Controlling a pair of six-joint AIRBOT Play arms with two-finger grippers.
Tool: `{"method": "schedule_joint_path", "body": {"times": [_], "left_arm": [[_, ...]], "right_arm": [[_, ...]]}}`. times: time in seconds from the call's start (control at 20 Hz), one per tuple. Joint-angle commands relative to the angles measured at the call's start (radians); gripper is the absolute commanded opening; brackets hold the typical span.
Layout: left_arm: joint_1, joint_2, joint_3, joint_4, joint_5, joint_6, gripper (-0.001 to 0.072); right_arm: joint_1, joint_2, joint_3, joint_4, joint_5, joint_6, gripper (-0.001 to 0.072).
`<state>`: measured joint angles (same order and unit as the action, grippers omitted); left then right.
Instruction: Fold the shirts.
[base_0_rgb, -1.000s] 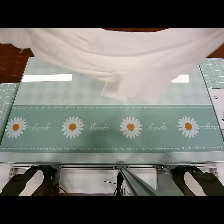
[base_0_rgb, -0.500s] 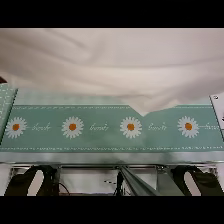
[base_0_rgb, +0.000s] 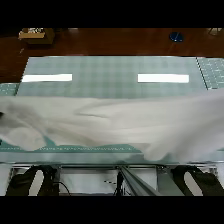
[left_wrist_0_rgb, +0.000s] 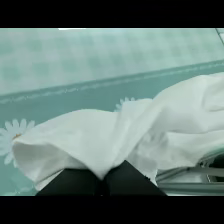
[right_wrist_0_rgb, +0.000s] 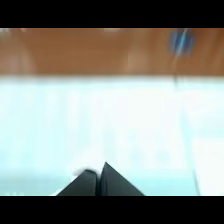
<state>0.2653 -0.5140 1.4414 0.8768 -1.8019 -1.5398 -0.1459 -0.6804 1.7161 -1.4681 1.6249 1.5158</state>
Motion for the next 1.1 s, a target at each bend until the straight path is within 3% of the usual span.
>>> {"method": "schedule_joint_path", "body": {"times": [0.0, 0.35, 0.55, 0.8, 0.85, 0.95, 1.05], "left_arm": [[0.0, 0.008, -0.302, -0.001, 0.03, 0.076, 0.0019], [0.0, -0.059, -0.821, -0.002, 0.449, 0.171, 0.002], [0.0, -0.155, -0.922, -0.026, 0.647, 0.171, 0.002], [-0.039, -0.322, -0.925, -0.058, 0.828, 0.171, 0.0021], [-0.06, -0.363, -0.925, -0.058, 0.861, 0.171, 0.0021], [-0.103, -0.445, -0.925, -0.058, 0.916, 0.198, 0.002], [-0.118, -0.519, -0.925, -0.057, 0.924, 0.26, 0.002]], "right_arm": [[0.0, -0.162, -0.076, 0.079, 0.116, -0.07, 0.0017], [0.0, -0.631, -0.138, 0.185, -0.105, -0.1, 0.0018], [0.0, -0.83, -0.138, 0.304, -0.19, -0.107, 0.0018], [0.0, -0.946, -0.138, 0.352, -0.36, -0.107, 0.0019], [0.0, -0.959, -0.138, 0.359, -0.391, -0.107, 0.0053], [0.0, -0.975, -0.138, 0.369, -0.419, -0.109, 0.0375], [-0.001, -0.972, -0.138, 0.367, -0.41, -0.173, 0.0385]]}}
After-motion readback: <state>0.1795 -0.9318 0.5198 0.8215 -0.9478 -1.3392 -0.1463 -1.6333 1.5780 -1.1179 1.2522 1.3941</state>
